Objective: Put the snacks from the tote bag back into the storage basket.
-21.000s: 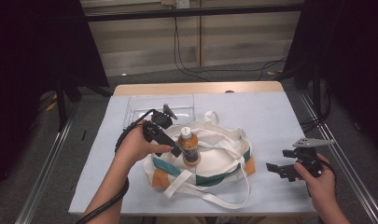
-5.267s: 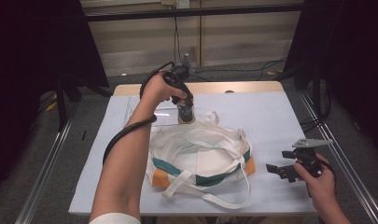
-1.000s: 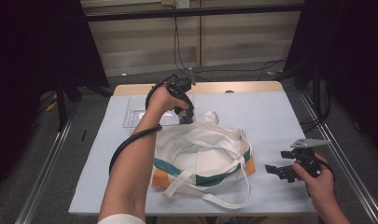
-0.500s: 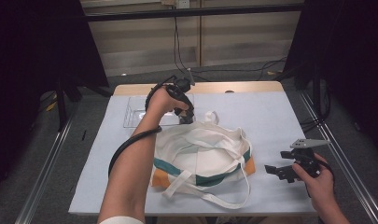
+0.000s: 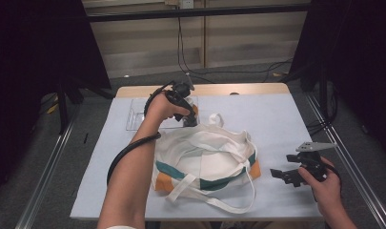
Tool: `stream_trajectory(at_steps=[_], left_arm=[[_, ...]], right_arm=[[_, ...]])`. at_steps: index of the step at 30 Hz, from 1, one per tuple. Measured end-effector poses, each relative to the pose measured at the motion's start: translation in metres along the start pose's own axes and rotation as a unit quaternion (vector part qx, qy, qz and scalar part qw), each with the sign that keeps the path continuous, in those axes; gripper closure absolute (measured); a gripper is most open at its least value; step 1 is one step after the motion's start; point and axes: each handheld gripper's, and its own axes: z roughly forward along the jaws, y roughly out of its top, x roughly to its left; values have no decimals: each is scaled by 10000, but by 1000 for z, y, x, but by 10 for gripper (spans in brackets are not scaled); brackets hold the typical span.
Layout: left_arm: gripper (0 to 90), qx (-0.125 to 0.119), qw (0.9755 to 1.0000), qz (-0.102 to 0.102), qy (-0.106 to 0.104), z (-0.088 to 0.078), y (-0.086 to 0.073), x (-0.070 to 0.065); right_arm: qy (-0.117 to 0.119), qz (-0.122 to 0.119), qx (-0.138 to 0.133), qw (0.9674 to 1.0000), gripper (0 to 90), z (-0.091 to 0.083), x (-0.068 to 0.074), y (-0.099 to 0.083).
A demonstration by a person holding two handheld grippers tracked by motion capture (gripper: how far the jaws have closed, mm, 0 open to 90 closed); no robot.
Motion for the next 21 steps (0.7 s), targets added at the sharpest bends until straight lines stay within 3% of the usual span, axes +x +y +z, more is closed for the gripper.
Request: stream_trajectory(at_steps=[21], left_arm=[[135, -188, 9998, -67, 9, -17, -38, -7]], right_arm=[[-53, -50, -49, 10000, 35, -2, 3, 2]])
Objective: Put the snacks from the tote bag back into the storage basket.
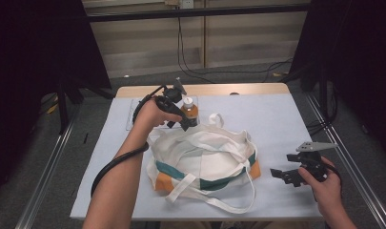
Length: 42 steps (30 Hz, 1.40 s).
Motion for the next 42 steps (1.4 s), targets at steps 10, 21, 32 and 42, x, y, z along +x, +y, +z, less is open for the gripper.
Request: stream_trajectory(at_steps=[10, 21, 32, 42], left_arm=[[134, -99, 9999, -68, 45, -13, -21, 1], [136, -231, 9995, -188, 97, -26, -44, 5], [134, -270, 9994, -202, 102, -35, -63, 6], [133, -355, 9989, -303, 89, -38, -83, 8]], right_arm=[[-15, -63, 36, 10000, 36, 1, 1, 1], [-6, -65, 100, 9999, 36, 3, 3, 2], [-9, -80, 76, 9999, 35, 4, 3, 2], [-3, -97, 85, 9999, 36, 4, 4, 2]])
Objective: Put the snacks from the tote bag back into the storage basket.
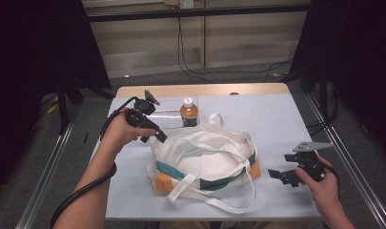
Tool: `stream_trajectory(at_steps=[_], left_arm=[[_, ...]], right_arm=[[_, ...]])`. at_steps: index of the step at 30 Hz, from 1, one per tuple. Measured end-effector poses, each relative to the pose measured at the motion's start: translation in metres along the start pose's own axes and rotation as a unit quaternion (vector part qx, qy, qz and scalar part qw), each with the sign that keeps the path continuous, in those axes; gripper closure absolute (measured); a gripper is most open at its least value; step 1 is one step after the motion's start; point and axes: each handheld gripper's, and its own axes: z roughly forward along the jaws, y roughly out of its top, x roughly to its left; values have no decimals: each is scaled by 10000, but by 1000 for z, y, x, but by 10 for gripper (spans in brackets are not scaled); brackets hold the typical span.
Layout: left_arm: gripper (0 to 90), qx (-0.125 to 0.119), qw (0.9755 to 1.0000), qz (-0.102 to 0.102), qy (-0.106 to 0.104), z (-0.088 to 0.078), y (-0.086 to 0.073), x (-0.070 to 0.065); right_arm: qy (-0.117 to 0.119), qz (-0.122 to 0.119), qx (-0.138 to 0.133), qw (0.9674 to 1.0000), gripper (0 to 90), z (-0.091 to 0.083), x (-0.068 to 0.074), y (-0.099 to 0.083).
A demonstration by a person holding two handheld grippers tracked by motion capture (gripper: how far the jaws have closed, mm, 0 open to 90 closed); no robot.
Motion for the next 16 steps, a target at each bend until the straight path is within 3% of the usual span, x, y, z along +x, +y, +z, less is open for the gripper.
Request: stream_trajectory(at_steps=[5, 16], left_arm=[[131, 35, 10000, -21, -16, 0, -9, 1], [113, -153, 9999, 41, 8, 3, -32, 0]], right_arm=[[2, 31, 11, 10000, 36, 0, 0, 0], [3, 61, -21, 10000, 36, -1, 0, -1]])
